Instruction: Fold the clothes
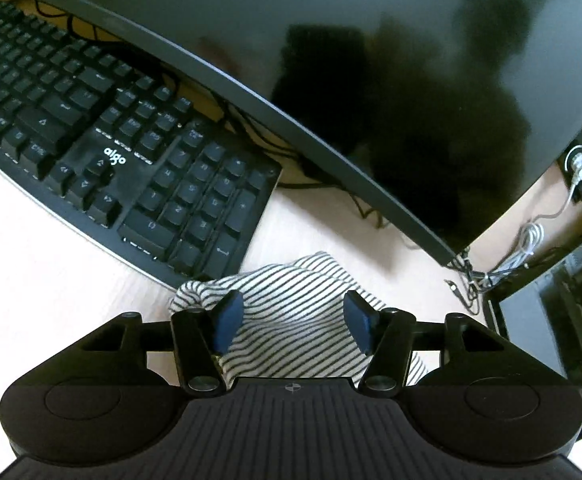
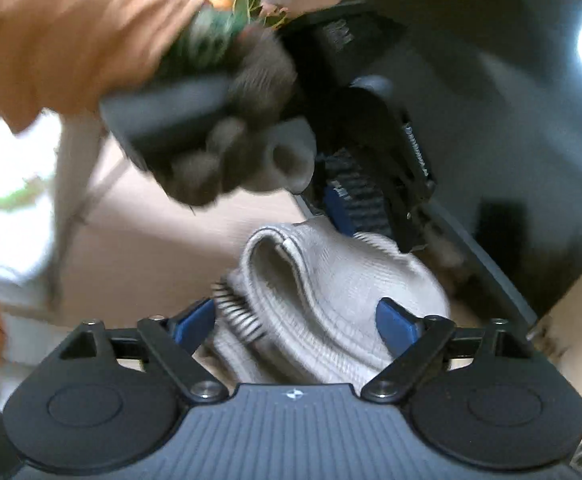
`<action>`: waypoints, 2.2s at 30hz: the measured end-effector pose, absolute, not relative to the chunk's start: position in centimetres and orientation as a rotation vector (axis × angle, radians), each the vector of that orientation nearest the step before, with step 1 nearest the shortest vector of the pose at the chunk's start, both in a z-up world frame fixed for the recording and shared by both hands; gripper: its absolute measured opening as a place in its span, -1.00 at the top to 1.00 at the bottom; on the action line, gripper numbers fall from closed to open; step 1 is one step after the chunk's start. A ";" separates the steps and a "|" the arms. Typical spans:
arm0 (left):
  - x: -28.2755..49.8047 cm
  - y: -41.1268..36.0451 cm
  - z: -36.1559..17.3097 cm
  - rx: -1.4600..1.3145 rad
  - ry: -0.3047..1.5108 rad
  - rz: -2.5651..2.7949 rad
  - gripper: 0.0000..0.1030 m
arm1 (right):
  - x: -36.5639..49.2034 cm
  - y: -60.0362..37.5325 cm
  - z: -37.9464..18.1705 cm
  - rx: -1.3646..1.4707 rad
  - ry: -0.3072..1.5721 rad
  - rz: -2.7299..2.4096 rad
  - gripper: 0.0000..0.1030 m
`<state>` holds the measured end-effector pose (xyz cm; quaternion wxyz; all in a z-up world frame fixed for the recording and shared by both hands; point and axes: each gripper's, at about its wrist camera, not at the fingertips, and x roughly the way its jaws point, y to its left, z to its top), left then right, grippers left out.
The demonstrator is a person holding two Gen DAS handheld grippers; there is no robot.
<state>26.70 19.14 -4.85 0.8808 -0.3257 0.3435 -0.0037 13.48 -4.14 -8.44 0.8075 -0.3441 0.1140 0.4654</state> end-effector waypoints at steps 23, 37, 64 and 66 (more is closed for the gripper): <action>19.7 19.4 0.5 -0.626 0.626 0.056 -0.74 | 15.7 -6.3 -5.9 -0.682 0.374 1.128 0.23; 21.7 14.9 1.0 -0.549 0.633 0.021 -0.75 | 19.7 -9.3 -6.1 -0.390 0.609 1.154 0.07; 22.3 15.2 3.1 -0.506 0.571 -0.064 -0.73 | 29.3 -13.6 -7.8 -0.025 0.770 0.901 -0.69; 23.2 15.1 2.3 -0.536 0.596 -0.102 -0.75 | 29.4 -12.8 -8.1 -0.005 0.790 0.905 -0.71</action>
